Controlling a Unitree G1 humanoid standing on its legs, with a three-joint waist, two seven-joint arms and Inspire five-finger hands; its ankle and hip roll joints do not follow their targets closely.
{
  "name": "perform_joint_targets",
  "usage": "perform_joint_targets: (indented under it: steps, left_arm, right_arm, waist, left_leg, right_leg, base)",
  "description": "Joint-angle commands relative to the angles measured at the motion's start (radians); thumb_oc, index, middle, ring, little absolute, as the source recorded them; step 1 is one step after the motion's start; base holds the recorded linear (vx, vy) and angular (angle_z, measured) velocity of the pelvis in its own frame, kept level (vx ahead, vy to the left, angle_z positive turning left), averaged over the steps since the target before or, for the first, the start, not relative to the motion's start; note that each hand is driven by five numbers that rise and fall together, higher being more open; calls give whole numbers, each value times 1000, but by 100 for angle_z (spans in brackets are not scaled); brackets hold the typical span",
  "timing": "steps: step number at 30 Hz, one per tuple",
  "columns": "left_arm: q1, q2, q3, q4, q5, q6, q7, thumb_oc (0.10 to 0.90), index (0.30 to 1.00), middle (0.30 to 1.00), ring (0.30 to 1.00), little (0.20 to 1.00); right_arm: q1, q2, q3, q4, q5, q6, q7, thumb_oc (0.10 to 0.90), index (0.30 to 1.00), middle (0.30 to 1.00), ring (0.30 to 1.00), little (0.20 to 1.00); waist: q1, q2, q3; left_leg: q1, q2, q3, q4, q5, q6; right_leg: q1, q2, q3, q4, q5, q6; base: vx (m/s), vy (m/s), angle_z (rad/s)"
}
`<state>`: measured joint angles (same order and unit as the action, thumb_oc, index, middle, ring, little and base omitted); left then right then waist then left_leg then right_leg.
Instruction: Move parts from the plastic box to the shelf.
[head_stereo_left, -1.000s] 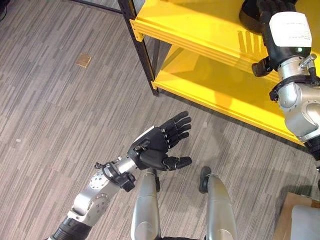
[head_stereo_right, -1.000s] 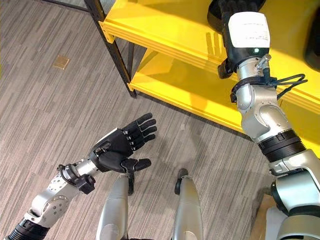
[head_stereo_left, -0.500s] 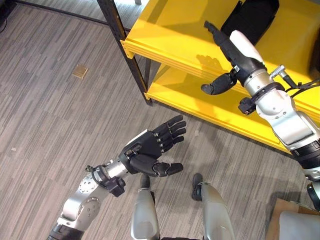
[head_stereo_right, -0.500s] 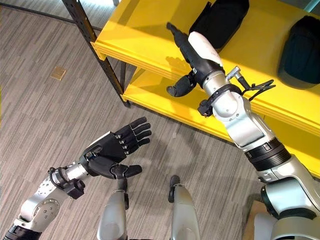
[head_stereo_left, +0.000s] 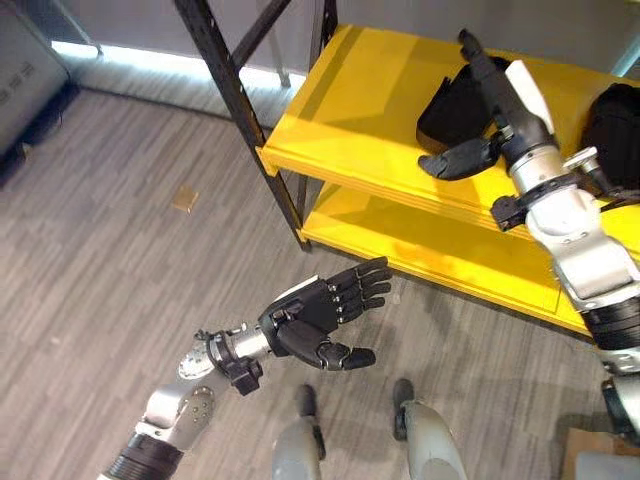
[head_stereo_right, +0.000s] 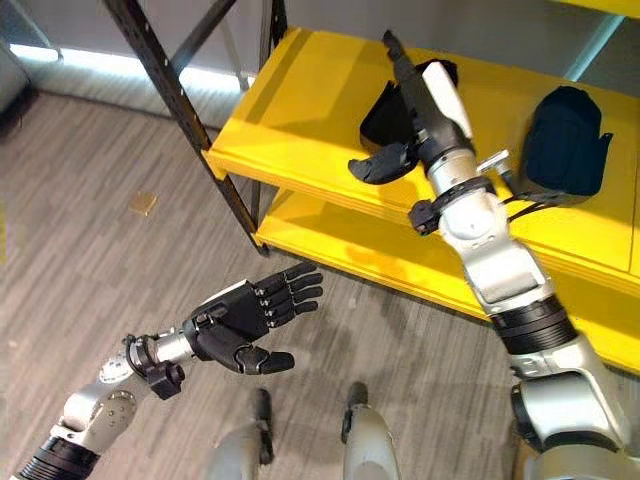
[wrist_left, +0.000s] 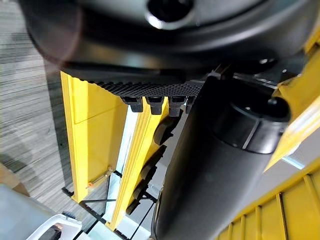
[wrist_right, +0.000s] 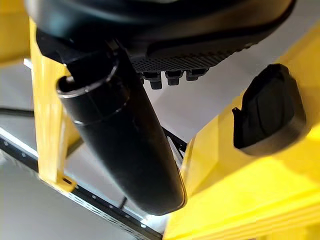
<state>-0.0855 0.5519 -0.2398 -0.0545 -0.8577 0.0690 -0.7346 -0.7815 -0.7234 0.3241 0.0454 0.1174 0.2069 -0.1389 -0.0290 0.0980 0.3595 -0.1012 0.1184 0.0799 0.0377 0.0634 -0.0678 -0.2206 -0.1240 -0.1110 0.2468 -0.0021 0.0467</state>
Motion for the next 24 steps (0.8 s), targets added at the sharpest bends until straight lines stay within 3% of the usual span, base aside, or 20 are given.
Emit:
perform_joint_targets:
  steps: [1, 4, 5, 7, 10, 11, 12, 13, 14, 15, 16, 20, 24]
  left_arm:
    - [45, -22, 42, -89, -66, -141, -84, 900, 1000, 1000, 1000, 1000]
    - [64, -36, 63, -52, -74, -141, -132, 900, 1000, 1000, 1000, 1000]
    - [25, -68, 54, -74, -42, -74, -92, 900, 1000, 1000, 1000, 1000]
    - [-97, -133, -19, -60, 15, -21, 37, 900, 1000, 1000, 1000, 1000]
    - [-212, -212, -149, 0, 71, -80, 235, 900, 1000, 1000, 1000, 1000]
    - [-242, -226, -181, 16, 72, -93, 282, 900, 1000, 1000, 1000, 1000]
    - [-277, -250, -215, 36, 72, -101, 332, 900, 1000, 1000, 1000, 1000]
    - [-306, -275, -243, 46, 121, -61, 387, 900, 1000, 1000, 1000, 1000]
    - [-285, -251, -249, 31, 97, -110, 384, 900, 1000, 1000, 1000, 1000]
    - [-196, -167, -227, -16, 59, -160, 306, 900, 1000, 1000, 1000, 1000]
    - [-44, -48, -161, -115, -22, -187, 223, 900, 1000, 1000, 1000, 1000]
    - [1, -27, -128, -146, -81, -171, 183, 900, 1000, 1000, 1000, 1000]
    - [19, -16, -99, -191, -104, -168, 137, 900, 1000, 1000, 1000, 1000]
  right_arm:
    - [-115, 40, 4, -24, -63, -108, -64, 900, 1000, 1000, 1000, 1000]
    - [-83, 80, 1, -13, -54, -101, -97, 900, 1000, 1000, 1000, 1000]
    - [-81, 116, 17, 10, -39, -76, -135, 900, 1000, 1000, 1000, 1000]
    - [-135, 169, 49, 66, -43, -46, -174, 900, 1000, 1000, 1000, 1000]
    - [-140, 222, 86, 66, -91, -47, -226, 900, 1000, 1000, 1000, 1000]
    - [-133, 234, 89, 73, -125, -67, -237, 900, 1000, 1000, 1000, 1000]
    - [-126, 251, 97, 76, -139, -87, -265, 900, 1000, 1000, 1000, 1000]
    - [-111, 277, 86, 71, -151, -112, -284, 900, 1000, 1000, 1000, 1000]
    - [-96, 274, 54, 44, -125, -115, -288, 900, 1000, 1000, 1000, 1000]
    - [-71, 242, 15, 24, -120, -118, -281, 900, 1000, 1000, 1000, 1000]
    - [-53, 200, -32, 38, -130, -124, -249, 900, 1000, 1000, 1000, 1000]
    - [-66, 171, -40, 50, -160, -115, -236, 900, 1000, 1000, 1000, 1000]
    - [-99, 101, -54, 72, -158, -131, -202, 900, 1000, 1000, 1000, 1000]
  waist:
    - [44, -42, -82]
    - [55, -51, -105]
    - [60, -63, -123]
    - [51, -90, -142]
    - [4, -121, -149]
    - [-5, -128, -143]
    - [-14, -122, -127]
    - [-26, -121, -105]
    - [-27, -125, -87]
    - [-18, -117, -76]
    - [2, -101, -84]
    - [24, -92, -100]
    - [46, -75, -100]
  left_leg:
    - [-21, -71, -48, -39, 25, 28]
    - [22, -86, -33, -63, 13, 44]
    - [44, -91, -18, -66, 4, 53]
    - [65, -95, 11, -68, -13, 60]
    - [85, -95, 75, -57, -44, 73]
    - [81, -99, 96, -39, -58, 83]
    - [78, -92, 100, -23, -61, 93]
    - [86, -89, 100, -12, -68, 110]
    - [97, -87, 113, 2, -87, 111]
    - [118, -79, 109, 5, -112, 104]
    - [175, -53, 108, -10, -136, 77]
    - [172, -38, 106, -16, -117, 58]
    - [138, -10, 96, -33, -71, 25]
  right_leg:
    - [121, 122, 112, -49, -83, -40]
    - [149, 122, 100, -70, -78, -37]
    - [164, 118, 89, -81, -70, -32]
    - [170, 120, 85, -95, -56, -28]
    - [169, 124, 105, -96, -49, -22]
    - [161, 129, 93, -57, -68, -25]
    - [118, 130, 79, 68, -92, -20]
    - [51, 117, 61, 235, -76, 5]
    - [22, 42, 50, 194, -24, 22]
    - [33, -13, 68, 46, 24, 43]
    - [71, -46, 89, -141, 103, 100]
    - [97, -43, 65, -165, 95, 97]
    - [122, -25, 27, -151, 44, 73]
  base:
    - [130, 129, -22]
    - [210, 119, -22]
    - [335, 76, -12]
    - [291, 67, -7]
    - [189, 163, -46]
    - [121, 223, -84]
    - [85, 185, -93]
    - [49, 21, -120]
    - [80, -181, -111]
    - [187, -601, -84]
    - [189, -534, -43]
    - [50, -241, 1]
    - [-62, -119, 33]
